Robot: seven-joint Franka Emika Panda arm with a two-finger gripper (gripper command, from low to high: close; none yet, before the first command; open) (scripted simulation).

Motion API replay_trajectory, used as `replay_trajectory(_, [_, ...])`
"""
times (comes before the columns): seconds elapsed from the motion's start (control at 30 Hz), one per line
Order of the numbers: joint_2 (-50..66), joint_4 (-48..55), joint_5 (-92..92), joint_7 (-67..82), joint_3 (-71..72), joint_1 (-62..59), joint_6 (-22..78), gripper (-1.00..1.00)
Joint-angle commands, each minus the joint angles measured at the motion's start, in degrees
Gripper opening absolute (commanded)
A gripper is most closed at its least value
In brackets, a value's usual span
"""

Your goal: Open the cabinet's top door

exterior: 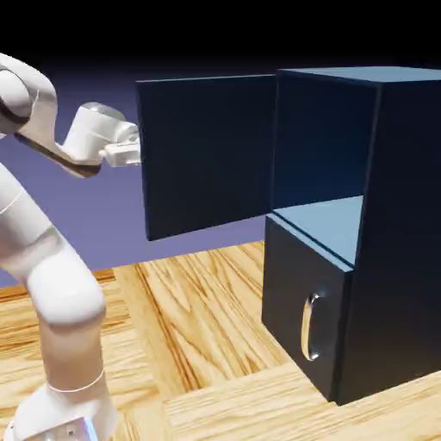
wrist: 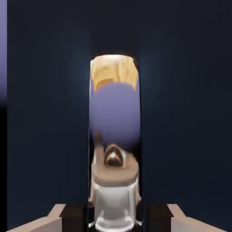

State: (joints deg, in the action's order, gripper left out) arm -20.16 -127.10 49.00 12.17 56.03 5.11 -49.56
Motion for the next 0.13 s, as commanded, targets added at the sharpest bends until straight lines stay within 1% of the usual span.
replay_trajectory(0.0, [2.08,1.74,-0.25,-1.29,1.48,-1.20,1.95,-1.00])
replay_trajectory(0.07, [5.32,4.31,-0.63,-3.40,3.66,-2.87,5.00,-1.00])
replay_trajectory(0.1, [5.32,4.32,-0.63,-3.40,3.66,-2.87,5.00,1.00])
